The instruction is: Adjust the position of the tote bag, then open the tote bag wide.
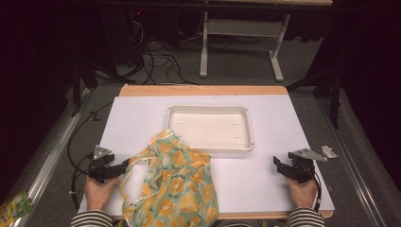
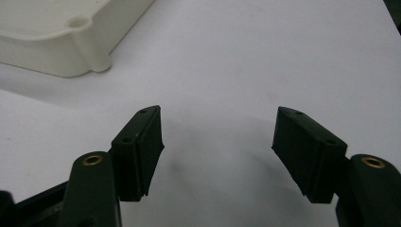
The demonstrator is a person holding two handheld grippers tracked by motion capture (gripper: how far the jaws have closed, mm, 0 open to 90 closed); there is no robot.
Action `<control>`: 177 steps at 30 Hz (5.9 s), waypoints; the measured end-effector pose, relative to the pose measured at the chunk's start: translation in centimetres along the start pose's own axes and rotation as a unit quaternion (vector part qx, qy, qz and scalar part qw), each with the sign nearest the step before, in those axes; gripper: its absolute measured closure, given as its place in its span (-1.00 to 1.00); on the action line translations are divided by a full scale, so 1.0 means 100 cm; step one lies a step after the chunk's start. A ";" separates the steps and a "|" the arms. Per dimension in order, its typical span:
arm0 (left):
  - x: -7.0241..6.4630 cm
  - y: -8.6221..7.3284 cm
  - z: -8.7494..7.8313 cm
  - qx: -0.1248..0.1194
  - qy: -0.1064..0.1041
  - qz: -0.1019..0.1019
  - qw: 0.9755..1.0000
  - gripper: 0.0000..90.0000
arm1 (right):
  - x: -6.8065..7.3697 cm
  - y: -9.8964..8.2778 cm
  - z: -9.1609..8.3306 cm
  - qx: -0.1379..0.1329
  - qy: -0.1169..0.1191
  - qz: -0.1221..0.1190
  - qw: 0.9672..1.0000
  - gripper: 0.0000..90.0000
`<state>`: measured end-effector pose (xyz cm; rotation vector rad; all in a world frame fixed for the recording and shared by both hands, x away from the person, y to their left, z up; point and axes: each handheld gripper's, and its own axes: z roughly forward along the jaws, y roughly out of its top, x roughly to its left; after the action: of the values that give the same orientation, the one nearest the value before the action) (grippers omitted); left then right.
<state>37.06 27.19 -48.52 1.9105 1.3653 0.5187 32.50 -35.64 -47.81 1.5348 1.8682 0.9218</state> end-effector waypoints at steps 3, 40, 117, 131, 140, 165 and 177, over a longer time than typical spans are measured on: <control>0.001 0.000 -0.001 -0.002 -0.005 -0.003 1.000 -0.28 | 0.000 0.000 0.000 0.000 0.000 0.001 1.000 -0.24; 0.001 0.005 -0.040 -0.064 -0.042 -0.037 0.996 -0.34 | 0.003 0.000 0.001 0.007 0.003 -0.014 1.000 -0.24; -0.072 0.031 -0.042 -0.011 -0.183 0.055 0.981 1.00 | 0.005 0.002 0.002 0.019 0.011 -0.022 1.000 -0.27; -0.083 0.028 -0.042 -0.011 -0.205 0.061 0.977 1.00 | 0.024 0.009 -0.002 0.017 0.033 -0.042 0.998 -0.17; -0.095 0.029 -0.042 -0.010 -0.213 0.074 0.974 1.00 | 0.041 0.020 -0.012 -0.008 0.077 -0.051 0.996 -0.16; -0.104 0.033 -0.041 -0.013 -0.220 0.081 0.972 1.00 | 0.126 0.057 -0.014 0.006 0.189 -0.096 0.977 -0.17; -0.106 0.041 -0.045 -0.024 -0.209 0.090 0.974 0.99 | 0.156 0.077 -0.012 -0.001 0.217 -0.117 0.969 -0.17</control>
<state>32.81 18.09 -41.61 1.9745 0.9086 0.2115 33.10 -19.71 -40.85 1.1380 2.2875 1.2158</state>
